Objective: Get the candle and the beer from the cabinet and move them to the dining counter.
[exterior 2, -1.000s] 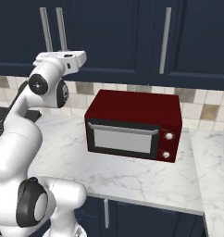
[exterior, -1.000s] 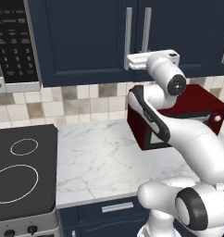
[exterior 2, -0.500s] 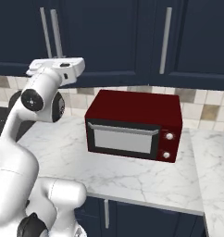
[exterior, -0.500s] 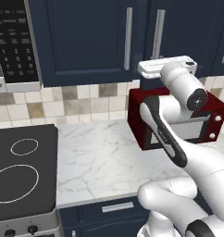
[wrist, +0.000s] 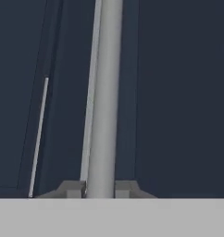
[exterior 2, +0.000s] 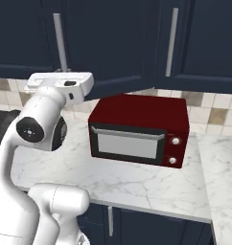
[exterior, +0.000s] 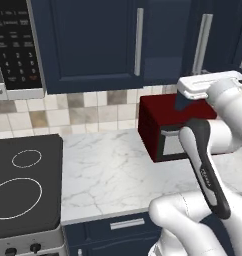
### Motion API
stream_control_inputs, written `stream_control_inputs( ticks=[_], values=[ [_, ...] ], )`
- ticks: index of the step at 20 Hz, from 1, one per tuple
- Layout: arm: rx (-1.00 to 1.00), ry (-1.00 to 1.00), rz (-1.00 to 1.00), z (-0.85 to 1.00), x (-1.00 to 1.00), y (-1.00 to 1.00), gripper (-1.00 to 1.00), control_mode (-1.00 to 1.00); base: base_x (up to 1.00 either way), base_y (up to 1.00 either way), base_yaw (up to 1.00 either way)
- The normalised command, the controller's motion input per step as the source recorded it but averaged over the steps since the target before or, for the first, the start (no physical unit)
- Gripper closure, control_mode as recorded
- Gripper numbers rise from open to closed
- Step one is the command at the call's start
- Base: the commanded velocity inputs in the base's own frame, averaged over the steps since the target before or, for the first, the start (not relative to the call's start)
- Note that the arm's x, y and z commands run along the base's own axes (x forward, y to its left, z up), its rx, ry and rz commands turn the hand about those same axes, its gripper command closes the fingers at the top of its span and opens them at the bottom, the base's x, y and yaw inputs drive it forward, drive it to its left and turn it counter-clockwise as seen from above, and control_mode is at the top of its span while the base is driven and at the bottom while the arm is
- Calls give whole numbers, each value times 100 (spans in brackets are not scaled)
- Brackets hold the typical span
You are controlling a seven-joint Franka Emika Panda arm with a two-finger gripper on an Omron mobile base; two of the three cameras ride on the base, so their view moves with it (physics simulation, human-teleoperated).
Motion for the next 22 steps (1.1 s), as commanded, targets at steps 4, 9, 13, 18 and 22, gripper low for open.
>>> stream_control_inputs(
  ticks=[4, 9, 13, 18, 22],
  values=[
    [0, 0, 0, 7, -100, -80, 100, -100, 0, 0, 0],
    [0, 0, 0, -10, -84, -46, -100, -100, 0, 0, 0],
    [-8, -6, 0, -25, -81, 16, -100, -100, 0, 0, 0],
    [-16, -24, 1, -2, -98, 50, -100, -100, 0, 0, 0],
    [-20, -19, -1, 0, -66, 87, -100, -100, 0, 0, 0]
  ],
)
